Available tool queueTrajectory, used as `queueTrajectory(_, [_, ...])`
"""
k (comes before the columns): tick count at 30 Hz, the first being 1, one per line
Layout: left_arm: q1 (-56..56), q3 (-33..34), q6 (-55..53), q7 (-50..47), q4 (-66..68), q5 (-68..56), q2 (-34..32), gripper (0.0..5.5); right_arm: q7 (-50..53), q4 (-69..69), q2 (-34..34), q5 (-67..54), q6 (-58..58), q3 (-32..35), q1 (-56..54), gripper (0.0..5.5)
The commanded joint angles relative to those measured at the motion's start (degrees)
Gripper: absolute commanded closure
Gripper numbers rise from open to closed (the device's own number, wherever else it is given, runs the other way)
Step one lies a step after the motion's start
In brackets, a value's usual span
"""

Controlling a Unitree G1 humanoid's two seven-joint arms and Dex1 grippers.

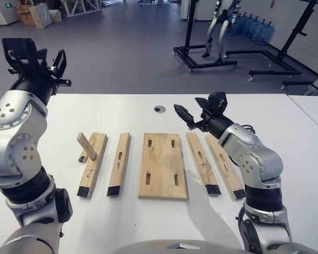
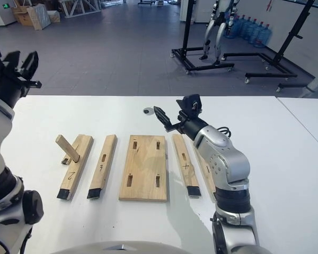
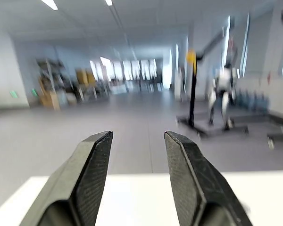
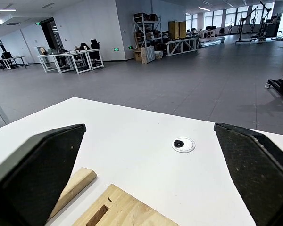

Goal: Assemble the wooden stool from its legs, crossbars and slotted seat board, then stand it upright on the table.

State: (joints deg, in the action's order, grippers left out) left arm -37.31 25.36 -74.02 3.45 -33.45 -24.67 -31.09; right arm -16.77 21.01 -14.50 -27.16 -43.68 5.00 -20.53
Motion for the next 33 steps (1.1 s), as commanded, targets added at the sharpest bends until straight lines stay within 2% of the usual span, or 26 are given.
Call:
queueTrajectory(1, [-4.9, 4.4, -18.5, 15.8, 14.5, -19.4, -17.6, 3.49, 1.1, 3.7, -1.8, -0.9, -1.9, 2.8, 2.8, 0.49])
queueTrajectory(4, [-7.4, 4.4, -18.4, 20.5, 21.2, -21.2, -24.3, 3.49, 1.6, 4.6, -2.0, -0.8, -1.9, 3.8, 3.9, 0.49])
queueTrajectory(6, [-7.9, 3.7, -18.3, 21.1, 21.5, -21.1, -25.4, 3.39, 1.7, 4.3, -2.0, -0.7, -1.8, 3.9, 3.9, 0.49])
queueTrajectory(13, [-4.1, 0.4, -18.5, 20.6, 17.5, -31.1, -26.4, 2.37, 1.9, 4.0, -1.6, -0.6, -1.4, 3.8, 3.8, 0.49])
queueTrajectory(19, [5.8, -0.2, -18.5, 15.2, 14.3, -35.6, -26.3, 1.41, 2.4, 4.5, -1.2, -0.6, -1.3, 4.1, 4.5, 0.49])
queueTrajectory(25, [16.5, 0.8, -18.5, 8.6, 9.5, -40.0, -25.1, 1.41, 2.5, 4.6, -1.2, -0.5, -1.0, 4.4, 4.9, 0.49])
queueTrajectory(31, [23.8, 0.7, -18.5, -0.9, 5.4, -46.6, -19.9, 1.41, 2.8, 4.6, -0.9, -0.4, -0.9, 4.1, 4.8, 0.49])
queueTrajectory(33, [27.1, 0.4, -18.4, -4.7, 3.1, -45.4, -17.6, 1.41, 2.8, 4.7, -0.8, -0.4, -0.9, 3.9, 4.9, 0.49])
